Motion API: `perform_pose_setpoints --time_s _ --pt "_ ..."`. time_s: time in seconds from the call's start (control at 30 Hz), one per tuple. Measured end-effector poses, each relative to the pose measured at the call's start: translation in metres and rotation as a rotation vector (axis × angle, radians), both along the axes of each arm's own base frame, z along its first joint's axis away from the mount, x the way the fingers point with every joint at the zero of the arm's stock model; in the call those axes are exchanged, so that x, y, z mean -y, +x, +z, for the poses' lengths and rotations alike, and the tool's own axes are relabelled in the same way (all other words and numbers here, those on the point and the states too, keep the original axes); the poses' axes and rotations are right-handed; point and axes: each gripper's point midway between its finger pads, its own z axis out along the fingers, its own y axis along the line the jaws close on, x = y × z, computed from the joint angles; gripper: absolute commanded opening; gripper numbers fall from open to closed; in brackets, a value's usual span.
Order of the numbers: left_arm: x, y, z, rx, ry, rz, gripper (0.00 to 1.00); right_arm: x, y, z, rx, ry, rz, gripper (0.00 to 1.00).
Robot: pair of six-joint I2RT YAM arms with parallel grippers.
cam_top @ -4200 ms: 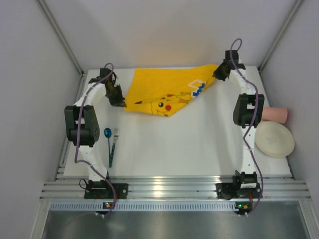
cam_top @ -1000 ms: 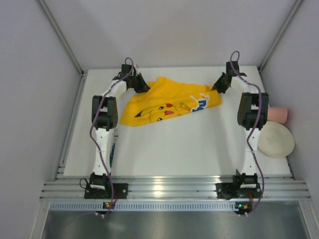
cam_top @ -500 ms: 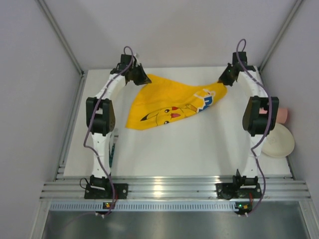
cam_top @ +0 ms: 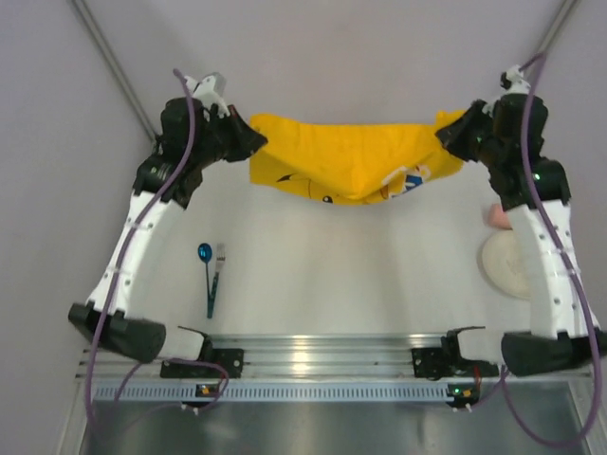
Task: Set the dinner table for one person
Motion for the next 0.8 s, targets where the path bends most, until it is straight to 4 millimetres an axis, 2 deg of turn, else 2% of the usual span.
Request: perform_pose_setpoints --time_s 0.13,0.23,0.33,0.4,0.47,0.57,0.67,0.73,0.8 --pt "-0.025 -0.066 0.046 0.093 -0.03 0.049 0.0 0.018 -0.071 0.033 0.102 -0.061 -0.052 0.0" --pt "-0.042 -0.102 0.066 0.137 -0.048 0.088 0.0 0.036 -0.111 0.052 0.189 -0.101 -0.109 0.0" --pt "-0.052 -0.12 0.07 0.151 -0.053 0.113 0.0 0.05 -0.128 0.058 0.221 -0.132 -0.164 0.0" --pt "-0.051 -0.119 0.061 0.129 -0.042 0.116 0.0 0.05 -0.121 0.052 0.201 -0.152 -0.163 0.0" --pt "-0.05 -0.106 0.036 0.075 -0.013 0.129 0.0 0.046 -0.102 0.035 0.145 -0.178 -0.153 0.0" --pt "-0.048 -0.079 -0.026 -0.053 0.055 0.156 0.0 0.039 -0.061 -0.009 0.016 -0.224 -0.134 0.0" --pt "-0.045 -0.055 -0.098 -0.204 0.124 0.162 0.0 0.032 -0.022 -0.068 -0.127 -0.268 -0.114 0.0" --pt "-0.044 -0.04 -0.137 -0.276 0.157 0.16 0.0 0.029 -0.002 -0.107 -0.222 -0.292 -0.102 0.0" --pt "-0.044 -0.023 -0.165 -0.315 0.174 0.164 0.0 0.028 0.02 -0.141 -0.291 -0.313 -0.095 0.0"
